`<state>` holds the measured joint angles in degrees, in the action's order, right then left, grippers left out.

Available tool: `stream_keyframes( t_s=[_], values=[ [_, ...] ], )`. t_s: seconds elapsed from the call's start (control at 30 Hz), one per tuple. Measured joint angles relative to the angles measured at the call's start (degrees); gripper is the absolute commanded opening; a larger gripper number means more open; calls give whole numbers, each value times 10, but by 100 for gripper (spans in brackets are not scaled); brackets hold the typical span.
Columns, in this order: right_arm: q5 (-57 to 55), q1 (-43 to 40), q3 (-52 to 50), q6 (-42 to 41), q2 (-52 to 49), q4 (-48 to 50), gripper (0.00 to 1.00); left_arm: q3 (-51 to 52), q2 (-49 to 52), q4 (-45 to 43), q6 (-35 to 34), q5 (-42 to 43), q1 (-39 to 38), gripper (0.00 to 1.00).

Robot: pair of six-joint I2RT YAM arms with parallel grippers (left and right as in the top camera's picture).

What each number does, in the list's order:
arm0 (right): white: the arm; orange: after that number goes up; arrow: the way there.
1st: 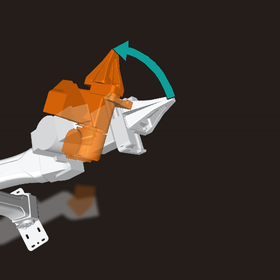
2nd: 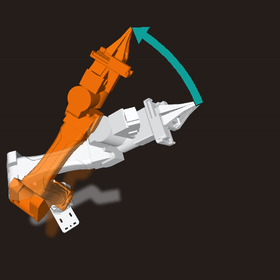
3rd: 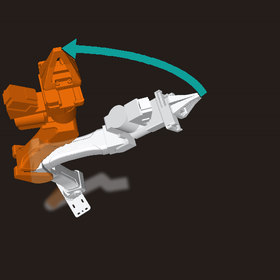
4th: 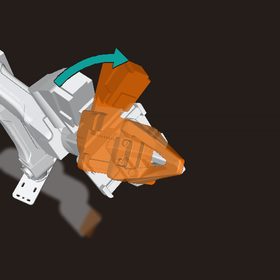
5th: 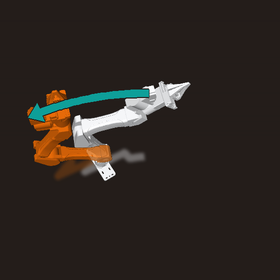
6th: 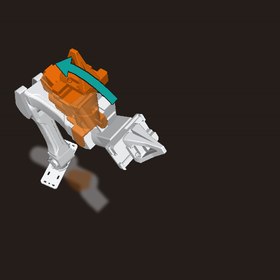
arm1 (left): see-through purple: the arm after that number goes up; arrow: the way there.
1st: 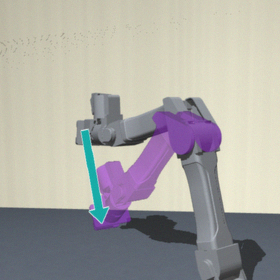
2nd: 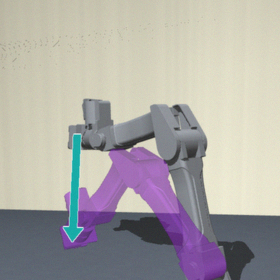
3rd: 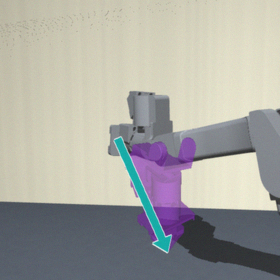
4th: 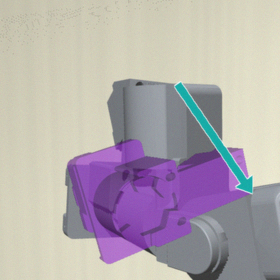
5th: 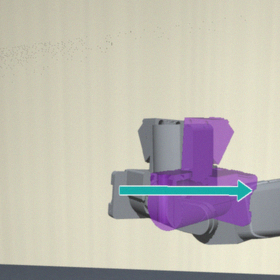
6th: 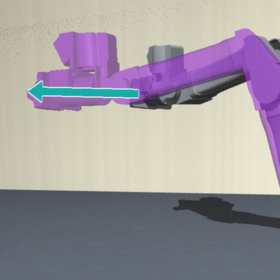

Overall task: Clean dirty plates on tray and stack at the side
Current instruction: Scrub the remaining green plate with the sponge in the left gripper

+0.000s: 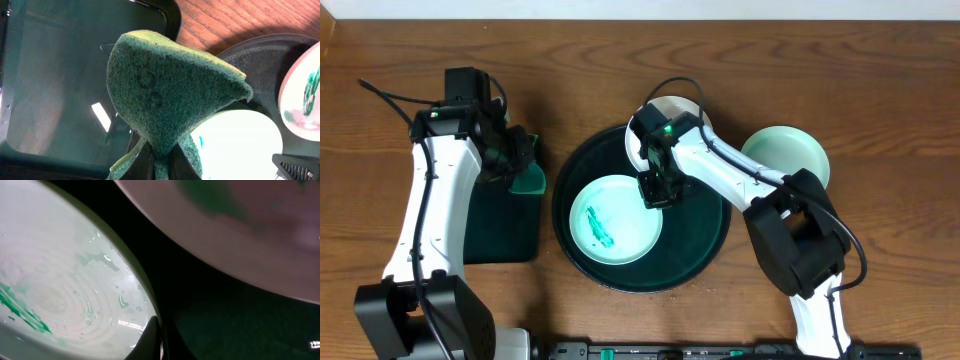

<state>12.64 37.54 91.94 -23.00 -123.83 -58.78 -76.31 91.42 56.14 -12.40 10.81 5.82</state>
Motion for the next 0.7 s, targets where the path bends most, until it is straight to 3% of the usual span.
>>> stream_keyframes(
  t_s=[0.17, 0.7],
  values=[
    [-3, 0, -2, -12, 0, 19, 1, 16, 0, -11, -24, -2, -22, 7],
    [17, -8, -10, -16, -1, 33, 1, 161, 0, -107, -154, -40, -199, 7]
  ],
)
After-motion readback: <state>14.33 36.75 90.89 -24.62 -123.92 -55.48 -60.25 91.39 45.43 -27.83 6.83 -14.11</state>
